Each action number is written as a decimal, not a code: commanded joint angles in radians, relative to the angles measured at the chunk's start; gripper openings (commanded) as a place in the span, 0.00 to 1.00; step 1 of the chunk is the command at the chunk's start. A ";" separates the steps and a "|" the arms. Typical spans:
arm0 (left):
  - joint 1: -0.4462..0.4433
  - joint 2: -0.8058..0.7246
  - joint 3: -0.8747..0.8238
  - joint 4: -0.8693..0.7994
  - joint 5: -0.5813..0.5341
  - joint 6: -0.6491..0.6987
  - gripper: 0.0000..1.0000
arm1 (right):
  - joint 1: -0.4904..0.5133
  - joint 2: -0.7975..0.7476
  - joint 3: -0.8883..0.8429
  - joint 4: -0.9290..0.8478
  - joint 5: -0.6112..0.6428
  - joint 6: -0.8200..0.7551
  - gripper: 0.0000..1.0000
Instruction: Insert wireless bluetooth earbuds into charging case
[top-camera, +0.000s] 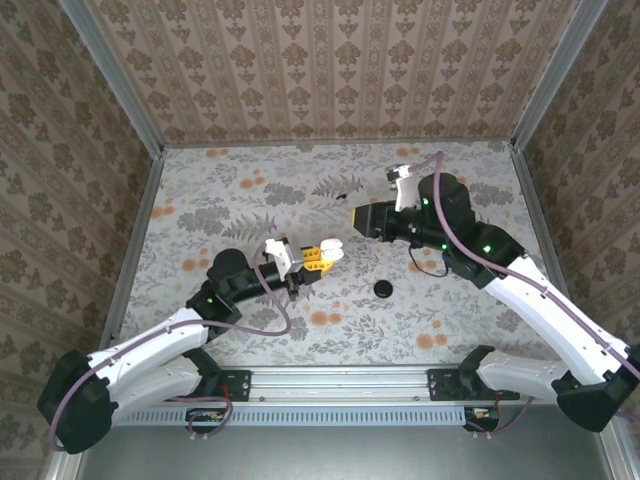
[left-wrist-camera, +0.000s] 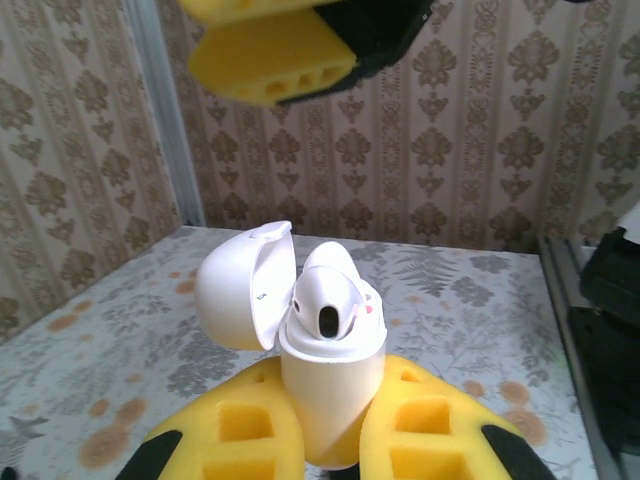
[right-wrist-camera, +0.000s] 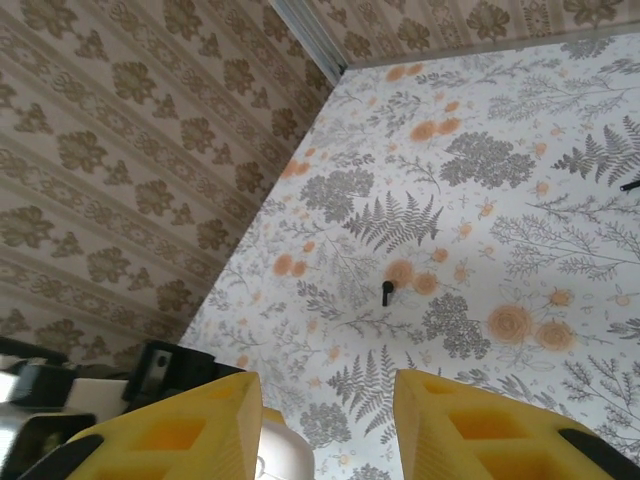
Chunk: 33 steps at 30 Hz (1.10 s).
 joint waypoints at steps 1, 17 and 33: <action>0.007 0.023 0.051 -0.004 0.098 -0.041 0.00 | -0.040 -0.014 -0.033 -0.026 -0.148 0.039 0.40; 0.005 0.208 0.150 0.052 0.174 -0.076 0.00 | -0.124 0.062 -0.186 0.146 -0.450 0.153 0.25; 0.015 0.374 0.269 0.067 0.169 -0.112 0.00 | -0.161 0.052 -0.193 0.081 -0.529 0.106 0.23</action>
